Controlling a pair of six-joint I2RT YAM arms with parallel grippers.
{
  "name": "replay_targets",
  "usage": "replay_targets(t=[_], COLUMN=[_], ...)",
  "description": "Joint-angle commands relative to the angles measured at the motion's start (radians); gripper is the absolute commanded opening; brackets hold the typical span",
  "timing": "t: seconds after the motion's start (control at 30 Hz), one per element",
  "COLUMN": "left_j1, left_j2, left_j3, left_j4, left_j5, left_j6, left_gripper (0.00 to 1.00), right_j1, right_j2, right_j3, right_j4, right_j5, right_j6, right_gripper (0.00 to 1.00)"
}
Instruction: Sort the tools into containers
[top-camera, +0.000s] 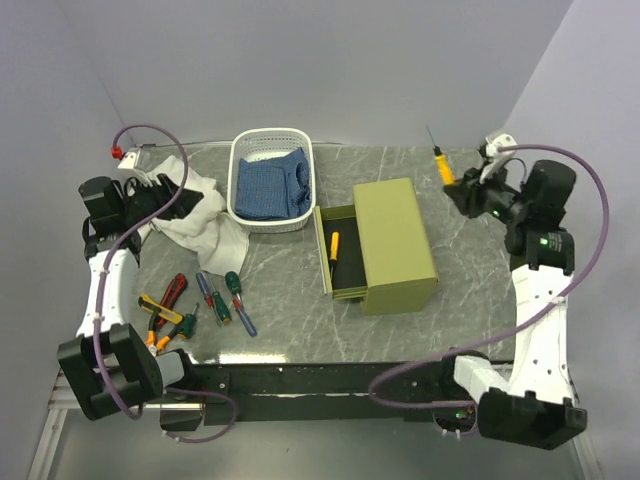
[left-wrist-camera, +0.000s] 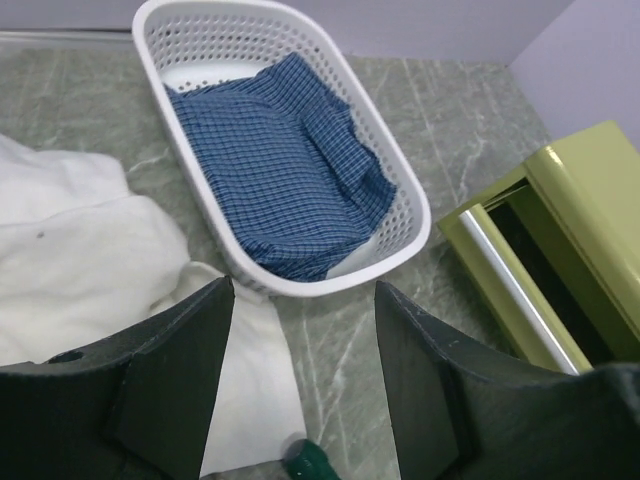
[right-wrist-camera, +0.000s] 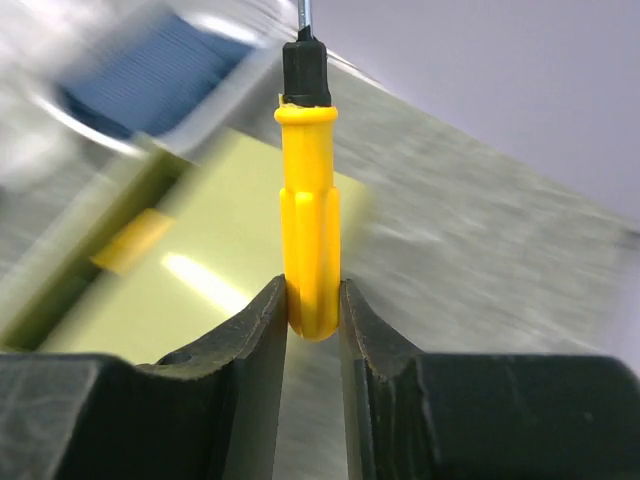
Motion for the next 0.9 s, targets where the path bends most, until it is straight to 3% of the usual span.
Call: replay_targets(t=[0.0,0.1,0.13,0.2,0.5,0.63,0.87], left_j1=[-0.017,-0.020,-0.022,-0.020,-0.020,-0.022,0.004], left_j2=[-0.088,-0.136,-0.157,-0.177,-0.248,-0.292,-0.326], left_j3=[-0.019,-0.022,-0.021,-0.027,-0.034,-0.048,-0.113], left_j4=[0.051,0.012,0.000,-0.041,-0.138,-0.120,-0.045], left_j5=[0.008,-0.002,-0.003,0.002,-0.029,-0.033,-0.025], left_j6=[-0.071,-0.068,-0.064,-0.045,-0.007,-0.030,-0.099], left_gripper=[0.64,0.65,0.65,0.65,0.66,0.66,0.66], right_j1=[0.185,0.293,0.325,0.446,0.626,0.661,0.666], right_j2=[-0.010,0.053,0.070,0.082,0.159,0.203,0.317], right_j3=[-0.015,-0.029,-0.018,-0.002,-0.044,-0.051,-0.104], right_j4=[0.152,0.104,0.068,0.021,-0.045,-0.072,-0.069], right_j5=[0.138,0.189,0.256,0.325,0.314,0.339,0.253], right_j6=[0.647,0.905,0.920,0.862,0.896,0.928,0.948], right_gripper=[0.00,0.00,0.00,0.00,0.00,0.00,0.00])
